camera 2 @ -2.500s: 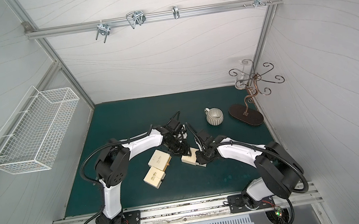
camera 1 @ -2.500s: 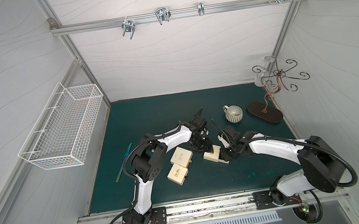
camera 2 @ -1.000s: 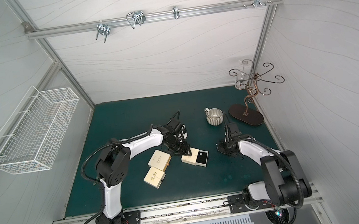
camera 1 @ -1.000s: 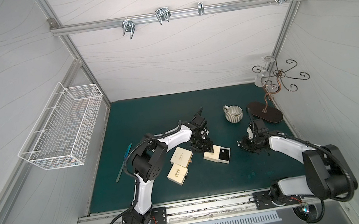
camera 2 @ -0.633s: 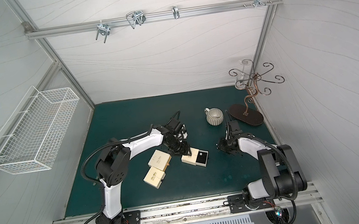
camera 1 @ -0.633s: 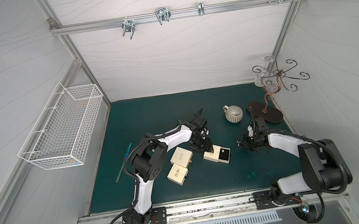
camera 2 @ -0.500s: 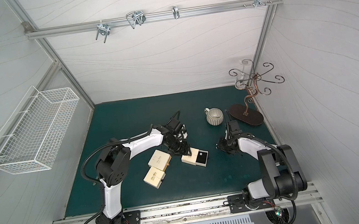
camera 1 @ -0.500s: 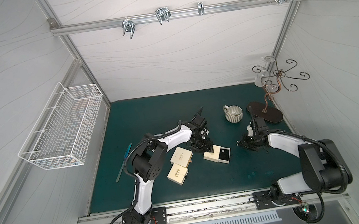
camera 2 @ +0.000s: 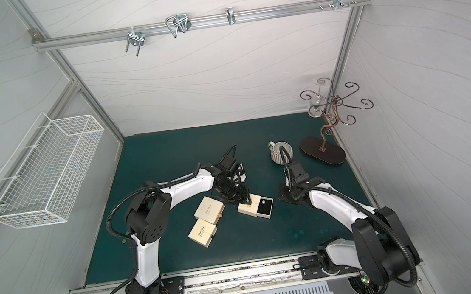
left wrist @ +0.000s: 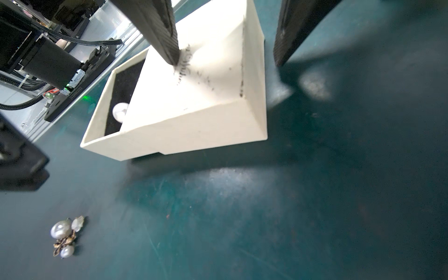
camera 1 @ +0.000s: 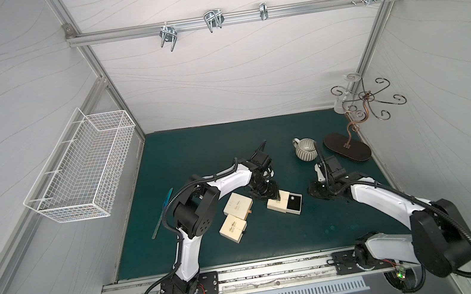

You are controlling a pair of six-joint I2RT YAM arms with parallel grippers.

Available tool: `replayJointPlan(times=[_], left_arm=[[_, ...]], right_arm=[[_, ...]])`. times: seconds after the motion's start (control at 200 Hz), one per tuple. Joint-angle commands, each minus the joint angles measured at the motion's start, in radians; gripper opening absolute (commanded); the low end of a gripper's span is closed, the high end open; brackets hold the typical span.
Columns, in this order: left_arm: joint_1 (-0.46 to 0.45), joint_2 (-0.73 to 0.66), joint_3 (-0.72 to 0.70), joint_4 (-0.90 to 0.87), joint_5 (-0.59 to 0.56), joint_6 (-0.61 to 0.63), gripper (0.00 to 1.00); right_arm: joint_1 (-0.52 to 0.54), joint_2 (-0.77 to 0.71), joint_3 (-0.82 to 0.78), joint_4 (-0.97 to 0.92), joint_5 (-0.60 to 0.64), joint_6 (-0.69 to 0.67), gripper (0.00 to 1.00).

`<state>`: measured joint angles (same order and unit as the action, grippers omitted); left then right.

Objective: Take out the earrings from the drawer-style jewelry box
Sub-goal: Place the earring at the center of the board, then pick up the earring from the drawer.

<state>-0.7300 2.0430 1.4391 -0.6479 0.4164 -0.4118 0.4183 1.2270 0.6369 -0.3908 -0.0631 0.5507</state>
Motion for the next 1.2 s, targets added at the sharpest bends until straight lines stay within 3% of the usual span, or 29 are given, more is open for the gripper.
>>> replayJointPlan(times=[0.0, 0.335, 1.196], left_arm=[[0.008, 0.054, 0.015, -0.009, -0.083, 0.016, 0.64], [0.009, 0.049, 0.014, -0.009, -0.08, 0.019, 0.65], [0.008, 0.03, -0.002, -0.01, -0.087, 0.022, 0.64]], right_arm=[[0.068, -0.029, 0.046, -0.039, 0.037, -0.05, 0.32], [0.19, 0.028, 0.097, -0.026, 0.04, -0.086, 0.32], [0.197, 0.198, 0.153, -0.029, 0.005, -0.092, 0.29]])
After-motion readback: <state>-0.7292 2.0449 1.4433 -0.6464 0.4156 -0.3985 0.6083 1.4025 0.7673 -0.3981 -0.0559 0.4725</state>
